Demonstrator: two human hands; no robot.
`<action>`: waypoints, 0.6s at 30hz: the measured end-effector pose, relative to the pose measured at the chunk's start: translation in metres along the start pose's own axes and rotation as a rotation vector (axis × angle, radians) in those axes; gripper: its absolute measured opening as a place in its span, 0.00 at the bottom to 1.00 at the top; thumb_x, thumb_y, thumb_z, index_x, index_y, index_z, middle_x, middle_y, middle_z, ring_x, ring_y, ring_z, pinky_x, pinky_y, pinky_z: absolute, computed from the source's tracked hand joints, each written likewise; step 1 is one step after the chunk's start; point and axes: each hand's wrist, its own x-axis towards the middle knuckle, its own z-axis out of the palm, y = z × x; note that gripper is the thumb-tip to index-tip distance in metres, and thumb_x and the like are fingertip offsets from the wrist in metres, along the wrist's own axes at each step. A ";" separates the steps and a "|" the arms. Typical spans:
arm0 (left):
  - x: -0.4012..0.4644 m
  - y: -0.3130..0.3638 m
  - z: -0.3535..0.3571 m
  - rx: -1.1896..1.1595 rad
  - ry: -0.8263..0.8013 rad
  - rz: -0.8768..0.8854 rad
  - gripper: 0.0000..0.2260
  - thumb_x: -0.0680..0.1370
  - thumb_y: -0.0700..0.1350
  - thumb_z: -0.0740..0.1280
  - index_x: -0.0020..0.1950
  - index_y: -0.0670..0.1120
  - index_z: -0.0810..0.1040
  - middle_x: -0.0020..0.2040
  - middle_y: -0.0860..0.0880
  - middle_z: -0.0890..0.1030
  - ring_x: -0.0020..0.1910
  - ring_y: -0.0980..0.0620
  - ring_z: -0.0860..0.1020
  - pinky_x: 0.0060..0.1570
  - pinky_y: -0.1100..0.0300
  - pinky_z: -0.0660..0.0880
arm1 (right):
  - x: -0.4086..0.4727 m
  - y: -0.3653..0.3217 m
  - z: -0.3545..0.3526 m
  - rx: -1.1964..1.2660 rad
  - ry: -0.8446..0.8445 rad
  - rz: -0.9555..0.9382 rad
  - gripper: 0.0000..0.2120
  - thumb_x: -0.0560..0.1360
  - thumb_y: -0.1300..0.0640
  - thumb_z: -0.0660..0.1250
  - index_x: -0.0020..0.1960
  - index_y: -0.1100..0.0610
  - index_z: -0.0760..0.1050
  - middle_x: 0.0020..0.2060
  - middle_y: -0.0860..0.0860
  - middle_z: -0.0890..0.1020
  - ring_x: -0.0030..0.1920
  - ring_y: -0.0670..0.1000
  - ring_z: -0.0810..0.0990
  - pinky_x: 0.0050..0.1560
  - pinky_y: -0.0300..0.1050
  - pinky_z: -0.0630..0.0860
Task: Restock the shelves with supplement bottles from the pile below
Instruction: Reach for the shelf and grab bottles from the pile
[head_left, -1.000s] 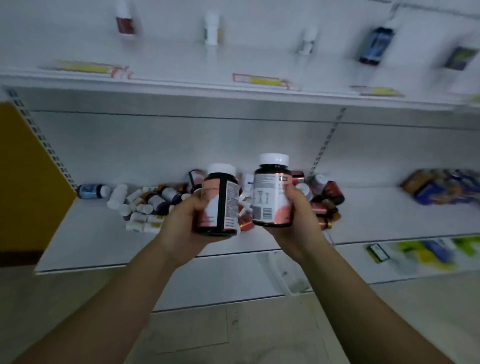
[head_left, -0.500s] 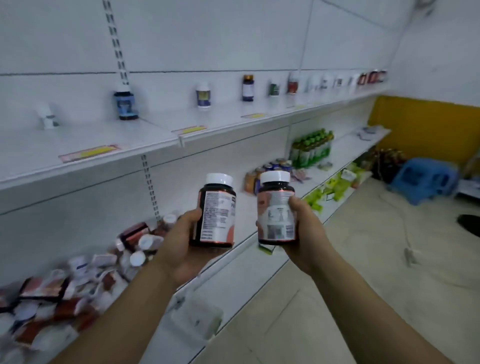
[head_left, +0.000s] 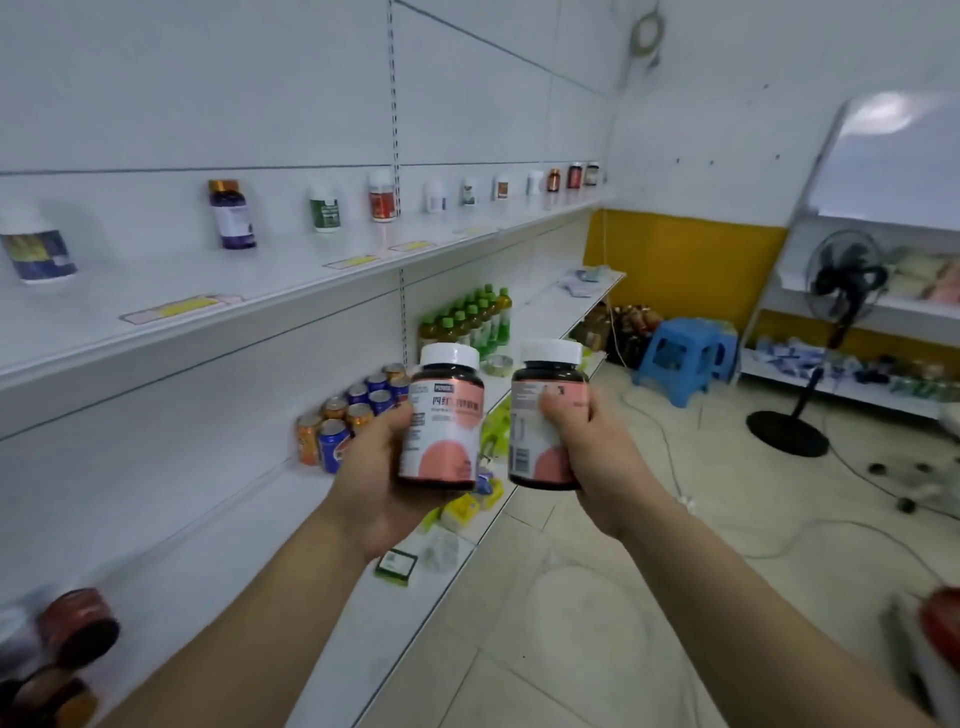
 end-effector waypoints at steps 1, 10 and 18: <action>0.020 -0.002 0.003 0.019 -0.014 -0.015 0.17 0.74 0.51 0.59 0.55 0.43 0.79 0.48 0.38 0.80 0.44 0.42 0.78 0.40 0.51 0.77 | 0.016 0.000 -0.007 0.026 0.019 0.022 0.11 0.79 0.47 0.61 0.54 0.53 0.73 0.50 0.56 0.83 0.48 0.55 0.83 0.48 0.55 0.81; 0.242 -0.007 0.031 0.039 -0.161 0.013 0.31 0.67 0.52 0.72 0.67 0.41 0.70 0.56 0.38 0.80 0.48 0.43 0.81 0.46 0.49 0.81 | 0.204 0.006 -0.082 0.195 0.063 0.078 0.15 0.80 0.51 0.55 0.56 0.56 0.77 0.50 0.56 0.84 0.51 0.55 0.82 0.56 0.56 0.77; 0.437 -0.014 0.119 0.194 -0.267 -0.131 0.20 0.73 0.44 0.59 0.65 0.43 0.72 0.59 0.39 0.79 0.57 0.39 0.77 0.48 0.46 0.78 | 0.334 -0.033 -0.186 0.040 0.254 -0.080 0.12 0.74 0.58 0.68 0.57 0.56 0.74 0.46 0.54 0.85 0.47 0.54 0.84 0.49 0.52 0.80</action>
